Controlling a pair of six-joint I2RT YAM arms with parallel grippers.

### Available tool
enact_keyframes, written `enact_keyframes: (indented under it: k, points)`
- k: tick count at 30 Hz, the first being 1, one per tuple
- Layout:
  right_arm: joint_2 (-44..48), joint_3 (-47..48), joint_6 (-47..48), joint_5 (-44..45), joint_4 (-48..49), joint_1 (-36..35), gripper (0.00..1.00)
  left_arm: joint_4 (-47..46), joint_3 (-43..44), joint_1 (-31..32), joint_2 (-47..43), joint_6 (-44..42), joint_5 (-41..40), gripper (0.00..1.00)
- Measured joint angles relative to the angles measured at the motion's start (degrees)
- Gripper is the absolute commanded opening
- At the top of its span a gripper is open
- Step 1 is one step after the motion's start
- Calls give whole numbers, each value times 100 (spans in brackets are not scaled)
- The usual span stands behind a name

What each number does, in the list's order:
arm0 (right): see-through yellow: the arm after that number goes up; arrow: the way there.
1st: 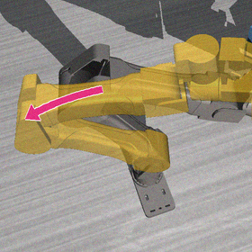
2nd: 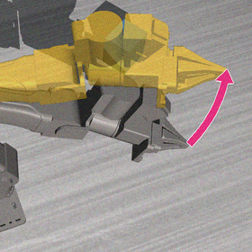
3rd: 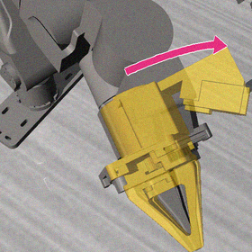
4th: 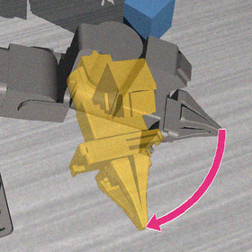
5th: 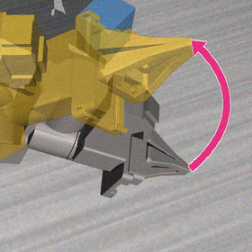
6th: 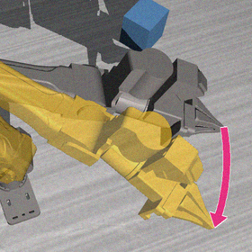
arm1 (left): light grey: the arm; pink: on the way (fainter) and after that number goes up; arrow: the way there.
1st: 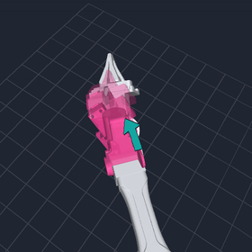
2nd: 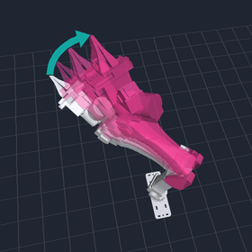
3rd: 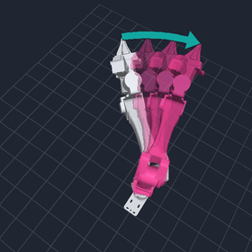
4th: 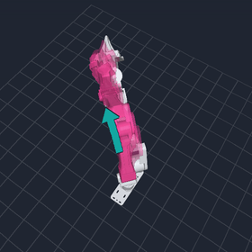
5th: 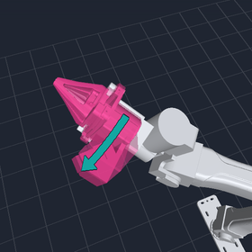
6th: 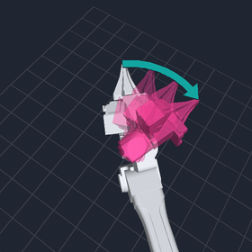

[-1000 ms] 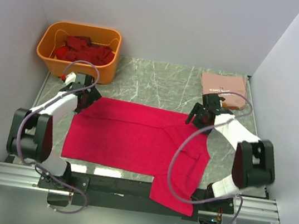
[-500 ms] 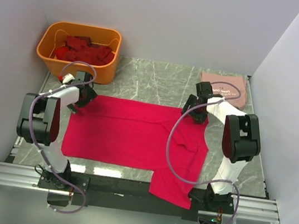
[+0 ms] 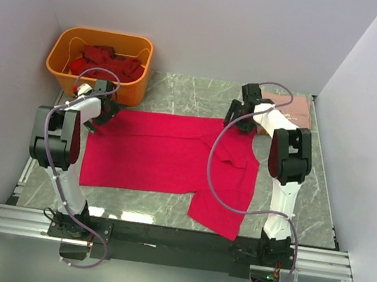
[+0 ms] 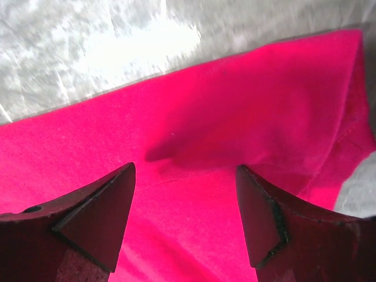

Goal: Fold and stack the t-shirts
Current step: Fold the tshirt

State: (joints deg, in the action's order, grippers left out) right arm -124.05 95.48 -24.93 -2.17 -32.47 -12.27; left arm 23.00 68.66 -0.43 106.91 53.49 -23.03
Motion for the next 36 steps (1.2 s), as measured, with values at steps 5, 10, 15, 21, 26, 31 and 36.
enact_keyframes:
  k: [5, 10, 15, 21, 26, 31, 36]
  points:
    - [-70, 190, 66, -2, -127, 0, 75, 232, 203, -76, 33, 44, -13, 100]
    - [219, 0, 87, 0, -155, 0, 76, 518, 358, -87, -199, 85, -48, 99]
    - [1231, -686, 74, 9, -55, 0, 76, 686, -20, -87, -1248, 203, -52, 99]
    - [2861, -1779, -59, 138, 304, 0, 77, 1064, -1478, -61, -3418, 848, -166, 99]
    - [3724, -2660, -393, 216, 645, 0, 78, 1504, -2946, -50, -4535, 1574, 33, 99]
    - [3958, -3204, -590, 94, 916, 0, 78, 2074, -3930, -50, -4896, 2262, 83, 99]
    - [3954, -3252, -636, 11, 975, 0, 78, 2173, -4223, -50, -5163, 2614, 31, 91]
